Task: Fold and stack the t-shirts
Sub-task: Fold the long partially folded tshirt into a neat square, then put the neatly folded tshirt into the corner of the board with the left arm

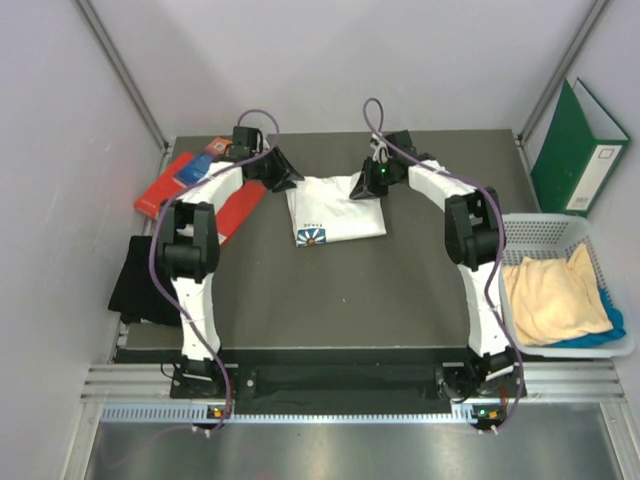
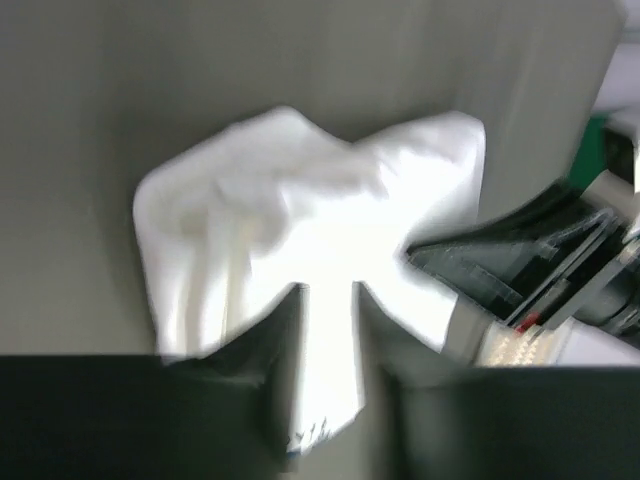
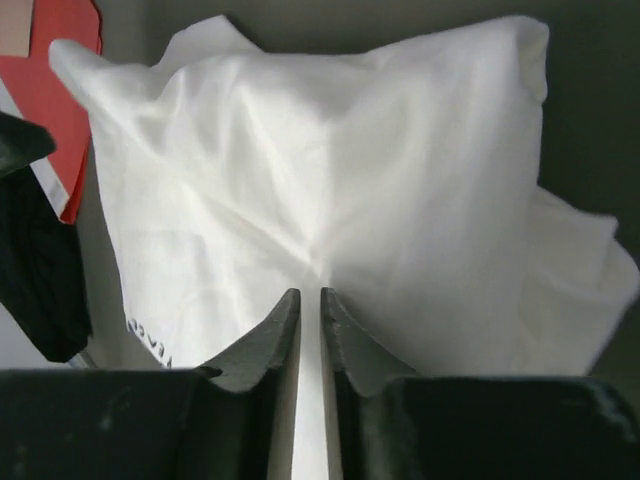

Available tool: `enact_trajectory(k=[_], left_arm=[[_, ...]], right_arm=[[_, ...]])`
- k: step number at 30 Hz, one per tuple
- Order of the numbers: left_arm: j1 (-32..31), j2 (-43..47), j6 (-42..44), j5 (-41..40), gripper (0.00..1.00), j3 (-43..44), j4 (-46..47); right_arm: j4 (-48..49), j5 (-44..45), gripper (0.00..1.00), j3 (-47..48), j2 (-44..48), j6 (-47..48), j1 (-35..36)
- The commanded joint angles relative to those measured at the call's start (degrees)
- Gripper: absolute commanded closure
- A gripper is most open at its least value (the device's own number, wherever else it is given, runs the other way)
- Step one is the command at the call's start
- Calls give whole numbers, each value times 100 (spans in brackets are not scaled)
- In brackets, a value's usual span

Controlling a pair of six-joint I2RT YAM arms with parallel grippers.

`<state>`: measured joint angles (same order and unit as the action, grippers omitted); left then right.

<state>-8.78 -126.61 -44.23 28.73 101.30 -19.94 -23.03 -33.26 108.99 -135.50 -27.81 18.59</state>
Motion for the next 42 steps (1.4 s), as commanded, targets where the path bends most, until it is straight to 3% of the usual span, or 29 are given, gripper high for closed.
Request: enact_trajectory(k=[1,2,4,10,16,25,29,31,32,34,35,39,42], left_arm=[[-54,1550,731,-254,44,-574,-651],[-54,1690,792,-489,16,-863,-773],[-54,1999,916,-658,1,-1172,-993],[-63,1991,942,-1071,1,-1982,-1336],[-72,1288,1153,-1204,1,-1798,-1574],[-186,515,1092,-799,3,-1543,-1126],[-361,111,794,-623,13,-1490,-748],[-475,-65,697,-588,26,-1289,-721],[-519,-214,627,-588,36,-1210,-704],[-633,-355,600,-640,87,-981,-713],[-652,-495,591,-684,100,-884,-817],[-652,-515,748,-1096,100,-506,-1520],[-652,-23,1100,-1404,100,-698,-2021]], right_arm=[[-641,845,79,-255,1385,978,-31],[-737,925,74,-403,1682,1040,-31],[-843,1110,72,-510,1904,1137,-31],[-1151,1224,69,-791,2300,1068,-22],[-1169,1707,69,-1231,2862,936,-22],[-1257,2034,69,-1740,3451,821,-22],[-1257,2034,69,-1864,3531,813,-22],[-1335,1990,68,-1820,3531,830,-22],[-1388,1981,68,-1794,3539,874,-22],[-1450,1946,68,-1776,3574,891,-31],[-1476,1954,67,-1785,3592,944,-22],[-1608,1937,67,-1811,3706,1058,-22],[-1722,1919,66,-1837,3812,1164,-22]])
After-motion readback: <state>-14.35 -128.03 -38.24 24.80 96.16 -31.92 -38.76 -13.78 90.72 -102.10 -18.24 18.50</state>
